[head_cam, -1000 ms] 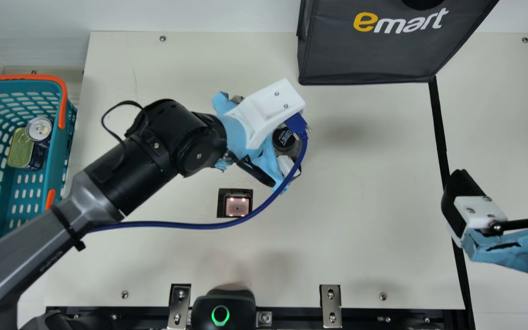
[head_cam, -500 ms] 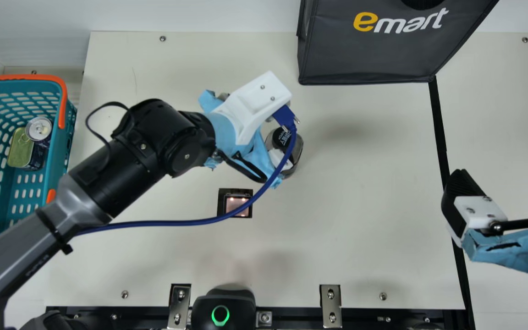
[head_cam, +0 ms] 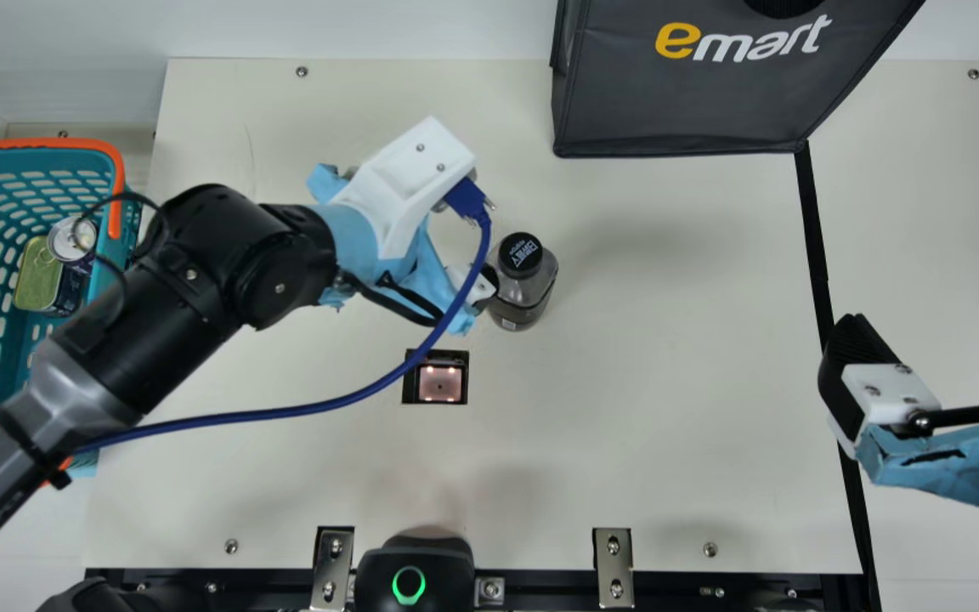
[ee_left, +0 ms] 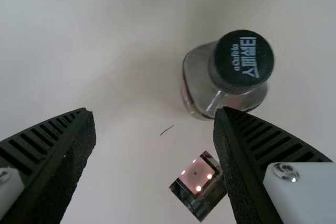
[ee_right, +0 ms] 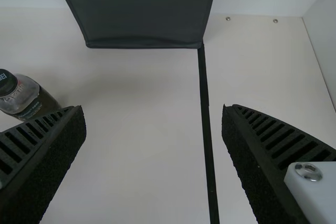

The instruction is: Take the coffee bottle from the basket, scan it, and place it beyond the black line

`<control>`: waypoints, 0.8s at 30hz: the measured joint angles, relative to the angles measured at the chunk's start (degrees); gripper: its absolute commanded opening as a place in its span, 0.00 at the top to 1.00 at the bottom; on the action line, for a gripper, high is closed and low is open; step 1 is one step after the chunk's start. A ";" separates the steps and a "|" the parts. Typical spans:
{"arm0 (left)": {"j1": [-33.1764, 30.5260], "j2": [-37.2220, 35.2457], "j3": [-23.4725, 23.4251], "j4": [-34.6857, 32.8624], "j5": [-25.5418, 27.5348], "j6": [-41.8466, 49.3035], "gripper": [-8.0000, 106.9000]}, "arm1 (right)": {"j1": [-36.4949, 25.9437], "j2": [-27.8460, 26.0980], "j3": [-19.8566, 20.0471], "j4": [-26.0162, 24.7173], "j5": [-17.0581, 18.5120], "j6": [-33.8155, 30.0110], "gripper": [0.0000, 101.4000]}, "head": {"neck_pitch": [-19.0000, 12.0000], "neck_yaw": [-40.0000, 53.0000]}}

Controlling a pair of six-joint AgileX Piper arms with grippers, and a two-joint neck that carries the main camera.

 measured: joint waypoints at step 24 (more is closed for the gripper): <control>10.53 -9.73 9.29 2.94 -1.66 -1.99 0.15 | 0.00 0.00 0.00 0.00 0.00 0.00 0.10 | 0.00 0.00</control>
